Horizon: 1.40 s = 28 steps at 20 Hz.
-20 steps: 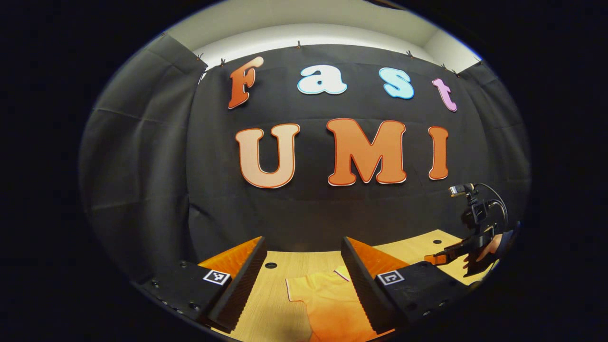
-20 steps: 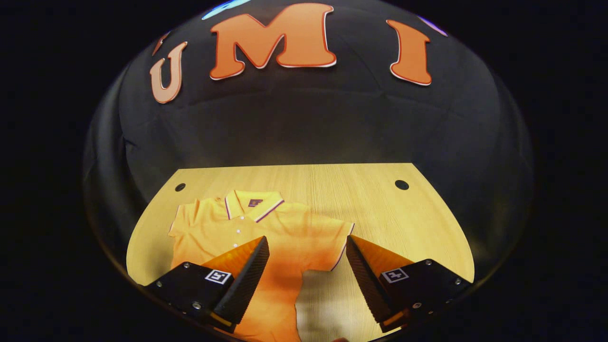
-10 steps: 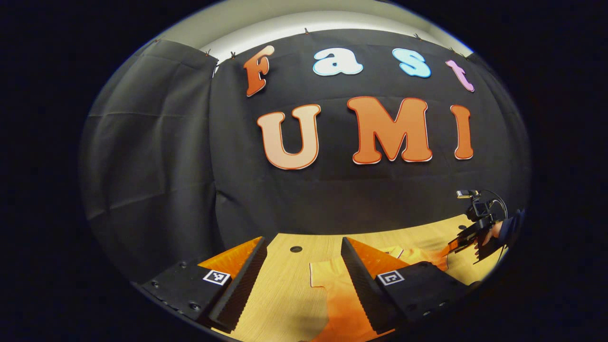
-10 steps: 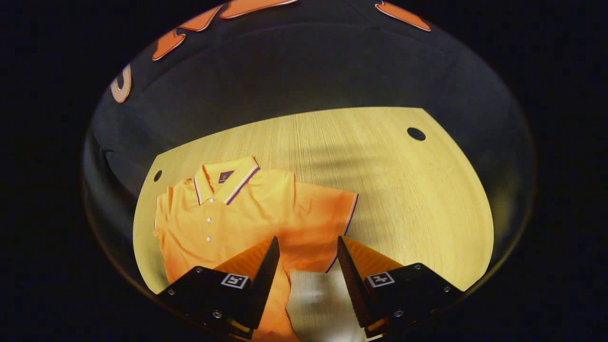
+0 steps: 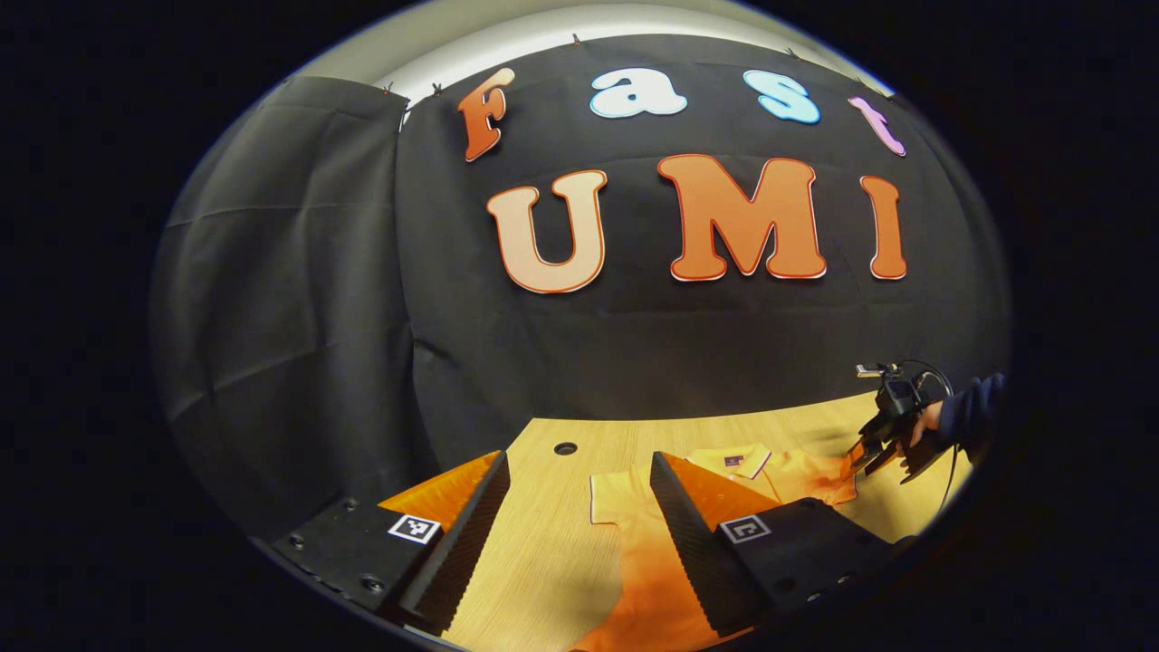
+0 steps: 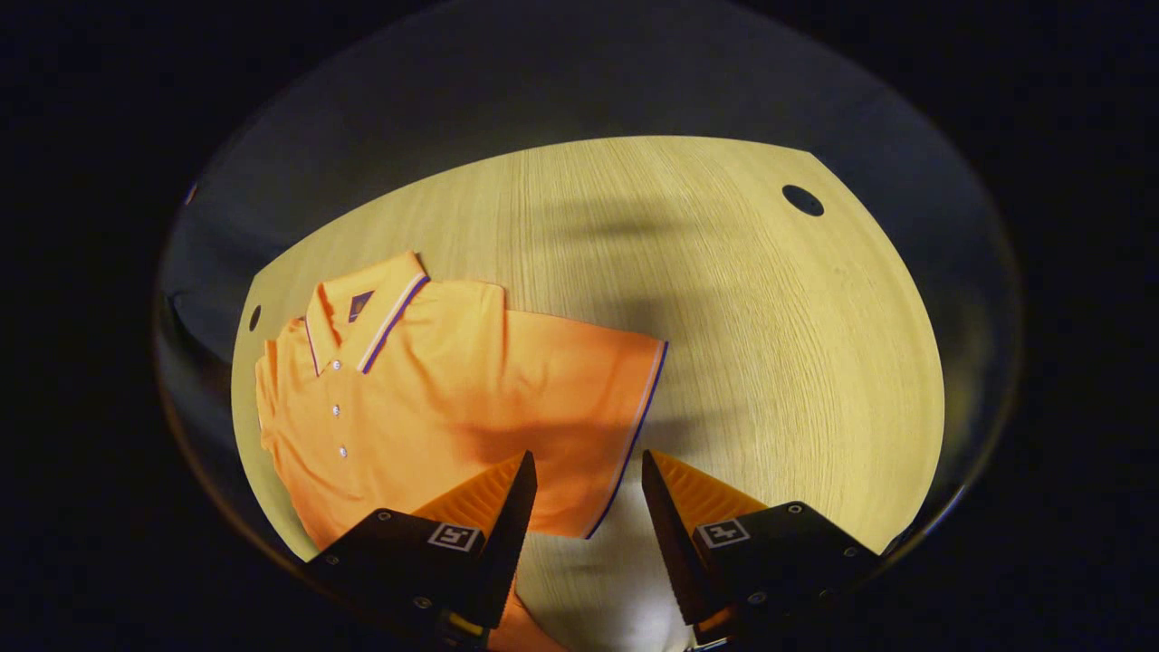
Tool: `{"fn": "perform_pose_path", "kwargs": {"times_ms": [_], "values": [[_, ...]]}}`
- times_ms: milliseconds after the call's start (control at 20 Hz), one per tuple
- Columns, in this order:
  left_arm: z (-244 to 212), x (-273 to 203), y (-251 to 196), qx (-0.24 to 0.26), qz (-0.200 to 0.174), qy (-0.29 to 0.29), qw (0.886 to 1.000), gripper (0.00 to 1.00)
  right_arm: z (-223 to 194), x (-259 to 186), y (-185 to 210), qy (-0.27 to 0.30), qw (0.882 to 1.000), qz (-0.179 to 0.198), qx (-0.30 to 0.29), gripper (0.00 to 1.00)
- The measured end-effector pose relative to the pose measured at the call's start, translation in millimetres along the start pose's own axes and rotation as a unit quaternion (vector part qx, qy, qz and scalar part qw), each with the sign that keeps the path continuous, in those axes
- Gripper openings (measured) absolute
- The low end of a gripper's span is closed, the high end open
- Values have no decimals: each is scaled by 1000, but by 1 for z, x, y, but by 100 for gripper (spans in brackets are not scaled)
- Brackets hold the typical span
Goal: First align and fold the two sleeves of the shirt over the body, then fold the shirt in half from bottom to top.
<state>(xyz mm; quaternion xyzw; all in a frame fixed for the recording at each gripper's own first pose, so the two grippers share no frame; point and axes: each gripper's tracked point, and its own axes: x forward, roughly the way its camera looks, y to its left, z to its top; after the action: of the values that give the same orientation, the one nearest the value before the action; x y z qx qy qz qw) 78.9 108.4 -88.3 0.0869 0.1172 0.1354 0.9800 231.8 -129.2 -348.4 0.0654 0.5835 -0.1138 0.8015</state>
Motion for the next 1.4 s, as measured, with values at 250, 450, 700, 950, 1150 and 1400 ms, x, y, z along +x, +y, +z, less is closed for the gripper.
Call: {"fn": "perform_pose_path", "kwargs": {"times_ms": [250,450,700,950,1150,1400], "values": [[-1,0,-3,5,3,5,1000,96,11,19,-2,25,1000,-14,-7,72],[-1,0,1,9,10,8,1000,96,9,25,-5,45,999,-20,11,37],[-12,3,7,-10,13,22,1000,96,10,23,-3,44,999,14,11,16],[-10,6,6,-10,10,20,1000,96,32,2,17,3,998,58,24,8],[-14,8,10,-16,11,27,999,96,43,-16,39,-14,997,71,-7,8],[-21,6,18,-24,21,34,999,96,47,-33,79,-14,995,99,-26,8]]}}
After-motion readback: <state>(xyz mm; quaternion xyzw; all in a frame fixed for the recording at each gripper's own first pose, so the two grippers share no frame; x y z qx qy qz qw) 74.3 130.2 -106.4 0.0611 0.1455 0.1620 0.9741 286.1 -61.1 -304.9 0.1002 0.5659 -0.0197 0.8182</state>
